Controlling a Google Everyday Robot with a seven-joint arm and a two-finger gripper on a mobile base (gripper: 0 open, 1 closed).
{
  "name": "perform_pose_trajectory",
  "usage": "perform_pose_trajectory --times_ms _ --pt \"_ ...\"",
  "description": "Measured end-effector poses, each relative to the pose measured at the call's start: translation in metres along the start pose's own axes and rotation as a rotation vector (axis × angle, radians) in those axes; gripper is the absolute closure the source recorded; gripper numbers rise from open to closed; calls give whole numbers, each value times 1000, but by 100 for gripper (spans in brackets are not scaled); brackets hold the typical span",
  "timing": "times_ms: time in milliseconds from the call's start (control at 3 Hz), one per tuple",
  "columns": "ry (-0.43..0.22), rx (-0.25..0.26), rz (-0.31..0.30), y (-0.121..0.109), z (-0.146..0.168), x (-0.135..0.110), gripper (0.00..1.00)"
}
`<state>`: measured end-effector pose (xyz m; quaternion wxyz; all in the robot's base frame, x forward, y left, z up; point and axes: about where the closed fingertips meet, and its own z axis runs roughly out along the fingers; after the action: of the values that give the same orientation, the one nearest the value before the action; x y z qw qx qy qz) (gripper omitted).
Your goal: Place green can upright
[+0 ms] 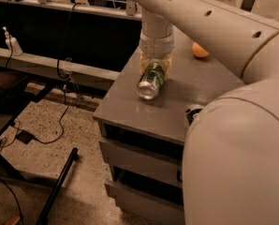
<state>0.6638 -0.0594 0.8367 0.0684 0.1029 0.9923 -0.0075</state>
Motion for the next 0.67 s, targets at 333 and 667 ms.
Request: perform_pose_trajectory --times_ms 333,667 --pt "-56 -48 -60 -3 -17 1 100" --pt "-180 -200 -182 -17 -66 9 100"
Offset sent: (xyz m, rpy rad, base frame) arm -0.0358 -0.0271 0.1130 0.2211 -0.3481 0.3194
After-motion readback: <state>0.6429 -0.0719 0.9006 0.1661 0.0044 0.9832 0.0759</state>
